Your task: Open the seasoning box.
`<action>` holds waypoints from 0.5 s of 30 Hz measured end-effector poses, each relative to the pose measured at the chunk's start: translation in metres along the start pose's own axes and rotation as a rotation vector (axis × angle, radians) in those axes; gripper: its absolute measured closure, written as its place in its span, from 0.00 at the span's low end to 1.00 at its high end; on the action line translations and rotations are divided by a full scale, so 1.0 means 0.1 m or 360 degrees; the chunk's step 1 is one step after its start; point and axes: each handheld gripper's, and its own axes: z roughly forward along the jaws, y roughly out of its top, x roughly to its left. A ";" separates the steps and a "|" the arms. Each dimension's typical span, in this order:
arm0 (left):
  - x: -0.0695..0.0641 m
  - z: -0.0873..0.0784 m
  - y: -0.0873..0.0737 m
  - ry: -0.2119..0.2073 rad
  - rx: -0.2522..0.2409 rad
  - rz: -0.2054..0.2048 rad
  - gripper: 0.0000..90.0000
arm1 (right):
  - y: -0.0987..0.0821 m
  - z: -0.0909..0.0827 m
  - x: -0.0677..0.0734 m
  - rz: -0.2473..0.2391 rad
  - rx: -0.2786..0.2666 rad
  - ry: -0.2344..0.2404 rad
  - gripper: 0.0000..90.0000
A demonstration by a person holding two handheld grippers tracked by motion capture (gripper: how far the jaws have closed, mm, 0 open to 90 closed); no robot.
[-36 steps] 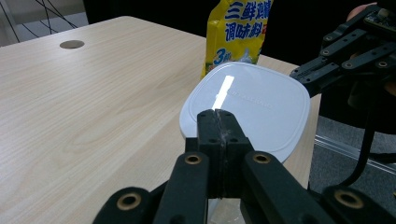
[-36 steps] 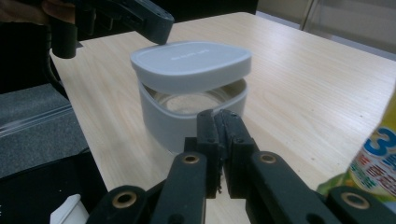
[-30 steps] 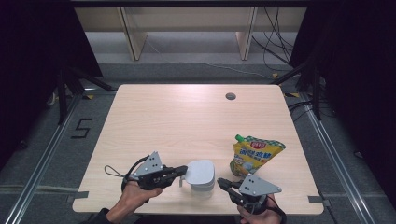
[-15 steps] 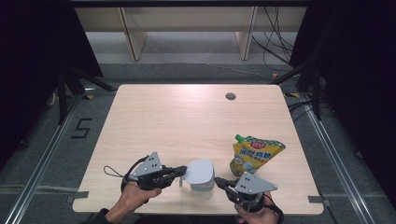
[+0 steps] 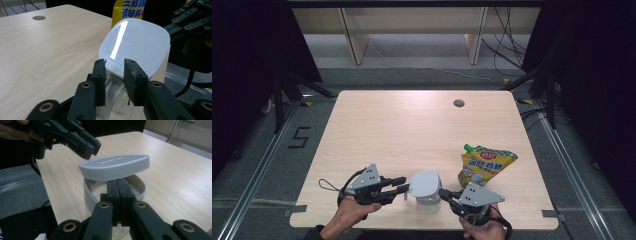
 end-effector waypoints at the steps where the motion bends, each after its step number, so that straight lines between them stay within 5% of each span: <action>1: 0.00 -0.02 -0.03 -0.0003 -0.0011 -0.0022 0.70 | 0.01 0.00 0.01 0.0019 0.0007 0.0010 1.00; 6: -0.02 -0.08 -0.19 -0.0027 0.0130 0.0089 0.53 | 0.05 0.00 0.02 0.0012 0.0004 0.0012 1.00; 9: -0.05 -0.09 -0.30 -0.0039 0.0230 0.0106 0.39 | 0.08 0.01 0.03 -0.0010 -0.0006 0.0004 1.00; 15: -0.06 -0.15 -0.46 0.0000 0.0338 0.0116 0.30 | 0.15 0.04 0.07 -0.0049 -0.0014 -0.0005 0.99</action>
